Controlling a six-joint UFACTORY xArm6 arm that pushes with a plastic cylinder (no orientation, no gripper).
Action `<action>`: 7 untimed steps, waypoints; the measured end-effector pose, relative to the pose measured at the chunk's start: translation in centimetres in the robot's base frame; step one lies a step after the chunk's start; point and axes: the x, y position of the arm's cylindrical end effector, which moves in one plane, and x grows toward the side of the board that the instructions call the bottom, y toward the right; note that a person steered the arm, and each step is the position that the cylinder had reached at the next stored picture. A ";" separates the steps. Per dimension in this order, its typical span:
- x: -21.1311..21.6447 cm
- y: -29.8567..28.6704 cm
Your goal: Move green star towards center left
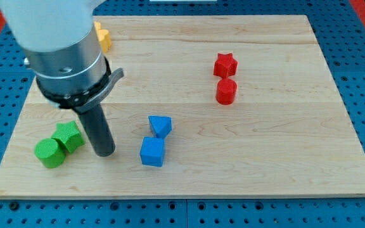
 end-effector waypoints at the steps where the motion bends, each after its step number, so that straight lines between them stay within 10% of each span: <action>1: 0.1 -2.3; 7: -4.9 -17.0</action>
